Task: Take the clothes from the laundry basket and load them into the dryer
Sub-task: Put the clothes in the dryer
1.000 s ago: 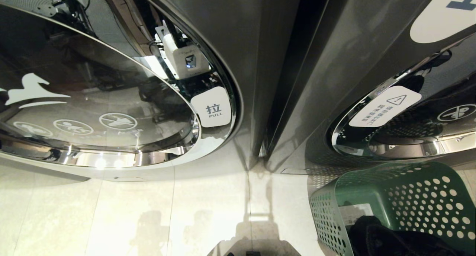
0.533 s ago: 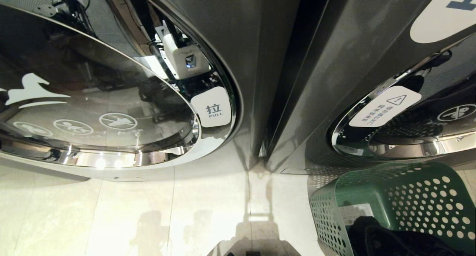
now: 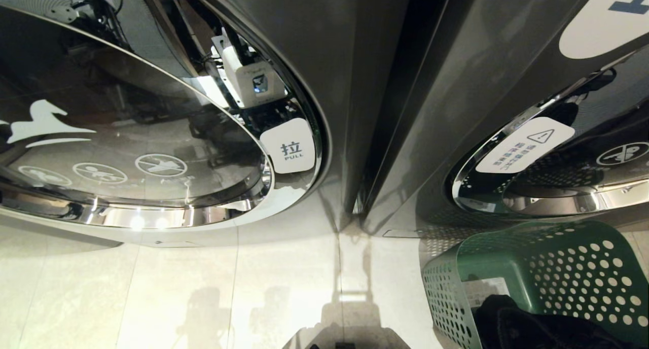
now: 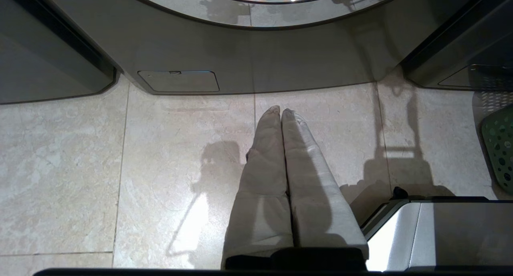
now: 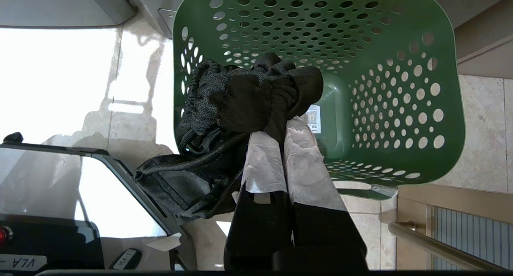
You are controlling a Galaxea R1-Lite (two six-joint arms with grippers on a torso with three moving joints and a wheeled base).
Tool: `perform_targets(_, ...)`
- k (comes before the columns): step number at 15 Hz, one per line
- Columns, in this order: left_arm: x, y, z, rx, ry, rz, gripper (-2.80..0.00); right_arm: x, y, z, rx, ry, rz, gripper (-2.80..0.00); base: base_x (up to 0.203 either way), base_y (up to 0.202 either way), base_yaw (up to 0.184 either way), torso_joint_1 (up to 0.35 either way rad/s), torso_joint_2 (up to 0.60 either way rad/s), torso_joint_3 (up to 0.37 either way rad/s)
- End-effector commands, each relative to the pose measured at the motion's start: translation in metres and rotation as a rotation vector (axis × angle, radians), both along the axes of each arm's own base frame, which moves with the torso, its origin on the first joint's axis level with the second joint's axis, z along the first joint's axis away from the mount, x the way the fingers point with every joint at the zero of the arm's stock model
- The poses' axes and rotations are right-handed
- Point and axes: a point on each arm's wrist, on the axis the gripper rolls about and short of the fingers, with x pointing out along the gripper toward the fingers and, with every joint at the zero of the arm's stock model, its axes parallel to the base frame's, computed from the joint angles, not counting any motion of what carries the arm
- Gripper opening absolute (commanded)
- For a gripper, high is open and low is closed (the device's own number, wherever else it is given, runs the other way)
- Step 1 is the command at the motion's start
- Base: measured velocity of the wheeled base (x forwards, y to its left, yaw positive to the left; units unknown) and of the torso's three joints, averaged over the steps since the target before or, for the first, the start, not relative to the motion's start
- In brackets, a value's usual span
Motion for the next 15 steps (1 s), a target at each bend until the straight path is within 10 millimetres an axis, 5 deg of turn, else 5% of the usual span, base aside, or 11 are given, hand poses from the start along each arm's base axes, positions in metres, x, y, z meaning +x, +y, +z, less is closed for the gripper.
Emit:
perform_targets(1,0.0000,0.0000,0.0000,0.000,-0.001,0.000,-2.80,0.0002,0.0000,0.0000,-0.001,0.003,0.001,-2.80,0.000,0.000,0.000,0.000,0.00,0.000)
perform_targets(15,0.0000,0.0000,0.0000,0.000,-0.001,0.002,-2.80,0.0002,0.0000,0.0000,-0.001,0.004,0.001,-2.80,0.000,0.000,0.000,0.000,0.00,0.000)
